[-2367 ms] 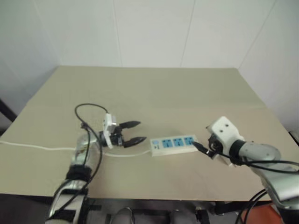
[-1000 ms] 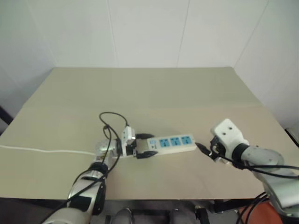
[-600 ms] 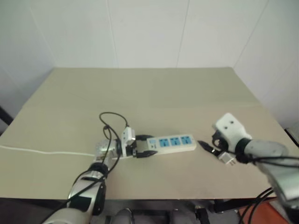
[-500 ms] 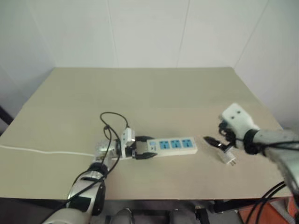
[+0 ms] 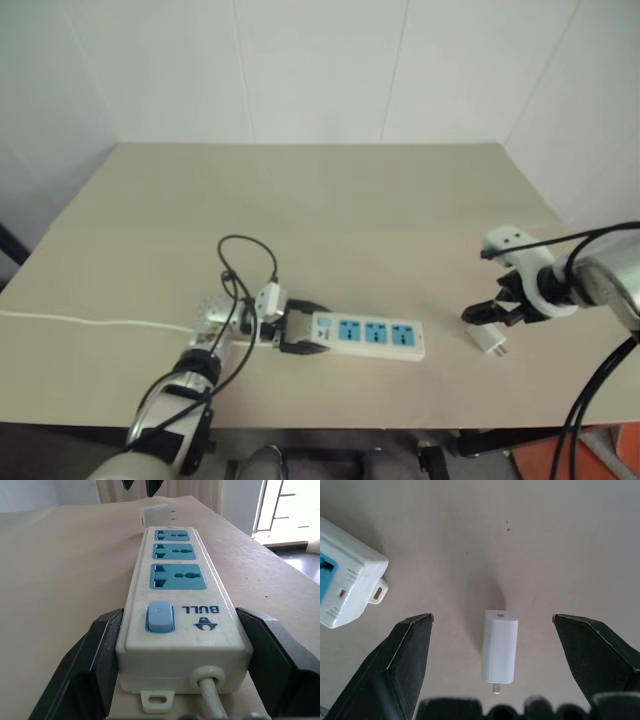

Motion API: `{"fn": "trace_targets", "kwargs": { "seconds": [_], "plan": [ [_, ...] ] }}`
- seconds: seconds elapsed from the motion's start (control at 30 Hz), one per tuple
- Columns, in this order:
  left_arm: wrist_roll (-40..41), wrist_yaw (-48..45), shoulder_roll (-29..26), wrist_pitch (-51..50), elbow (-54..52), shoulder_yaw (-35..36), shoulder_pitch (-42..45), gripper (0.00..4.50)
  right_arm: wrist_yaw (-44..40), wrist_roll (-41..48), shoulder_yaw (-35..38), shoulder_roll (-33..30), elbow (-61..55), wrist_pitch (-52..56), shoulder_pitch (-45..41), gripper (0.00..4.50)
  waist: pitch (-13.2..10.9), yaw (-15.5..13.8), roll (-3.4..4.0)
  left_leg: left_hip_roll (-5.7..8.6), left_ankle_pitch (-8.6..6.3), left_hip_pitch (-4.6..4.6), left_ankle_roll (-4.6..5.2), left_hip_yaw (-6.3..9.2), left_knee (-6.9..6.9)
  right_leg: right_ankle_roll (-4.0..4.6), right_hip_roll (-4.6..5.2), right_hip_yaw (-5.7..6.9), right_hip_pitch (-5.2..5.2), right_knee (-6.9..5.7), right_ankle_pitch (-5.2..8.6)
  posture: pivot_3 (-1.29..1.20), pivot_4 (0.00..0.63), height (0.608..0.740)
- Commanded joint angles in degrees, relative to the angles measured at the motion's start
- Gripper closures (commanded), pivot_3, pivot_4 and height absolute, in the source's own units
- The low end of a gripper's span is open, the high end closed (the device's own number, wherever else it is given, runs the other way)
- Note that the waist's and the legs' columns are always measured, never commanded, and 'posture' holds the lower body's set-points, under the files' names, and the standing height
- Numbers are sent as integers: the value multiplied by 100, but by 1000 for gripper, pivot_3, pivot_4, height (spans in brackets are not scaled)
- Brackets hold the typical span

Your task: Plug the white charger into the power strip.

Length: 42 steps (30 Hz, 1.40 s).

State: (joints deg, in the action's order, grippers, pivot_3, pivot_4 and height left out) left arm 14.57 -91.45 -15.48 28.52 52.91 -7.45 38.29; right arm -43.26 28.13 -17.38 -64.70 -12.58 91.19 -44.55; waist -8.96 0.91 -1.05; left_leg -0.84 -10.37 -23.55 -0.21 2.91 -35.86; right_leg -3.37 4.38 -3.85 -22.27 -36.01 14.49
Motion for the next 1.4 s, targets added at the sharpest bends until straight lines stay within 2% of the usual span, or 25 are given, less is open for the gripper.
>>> {"fn": "trace_targets", "kwargs": {
  "seconds": [0.03,0.33,0.63,1.07,1.2,1.37,1.4],
  "plan": [
    [20,-105,42,-94,-325,-142,-244,1263,-71,-111,-222,-89,179,-227,-234,0,0,-2,0,-1,0,0,0,0,0,0,0,0,0,0,0,0,150,740],
    [57,-39,123,-391,-892,-160,-590,1263,-211,-553,-1002,87,1107,-759,-607,0,2,-16,3,1,0,2,0,1,-4,-1,0,0,2,-1,0,0,150,740],
    [-11,93,40,-570,-1229,-210,-775,1263,-390,-572,-1077,285,1431,-618,-665,0,3,-15,6,1,0,0,0,1,-3,-1,0,1,1,-1,0,0,150,740],
    [-90,145,-16,-496,-1158,-272,-753,1263,-277,-543,-960,407,1584,-382,-365,0,3,-15,7,2,0,2,0,0,-5,0,0,1,2,-3,0,0,150,740],
    [-96,141,-21,-472,-1108,-270,-724,1263,-146,-573,-849,487,1663,-358,-324,820,4,-13,8,2,0,4,0,0,-5,-1,0,0,2,-4,-1,0,150,740],
    [-122,163,-17,-428,-1028,-273,-682,1263,-180,-554,-919,443,1671,-425,-355,2656,4,-16,8,2,0,3,0,0,-5,-1,0,0,2,-4,0,0,150,740],
    [-122,162,-17,-423,-1017,-273,-679,1263,-177,-548,-908,453,1670,-420,-358,2883,4,-15,8,2,0,3,0,0,-5,-1,0,0,2,-4,-1,0,150,740]
  ]
}}
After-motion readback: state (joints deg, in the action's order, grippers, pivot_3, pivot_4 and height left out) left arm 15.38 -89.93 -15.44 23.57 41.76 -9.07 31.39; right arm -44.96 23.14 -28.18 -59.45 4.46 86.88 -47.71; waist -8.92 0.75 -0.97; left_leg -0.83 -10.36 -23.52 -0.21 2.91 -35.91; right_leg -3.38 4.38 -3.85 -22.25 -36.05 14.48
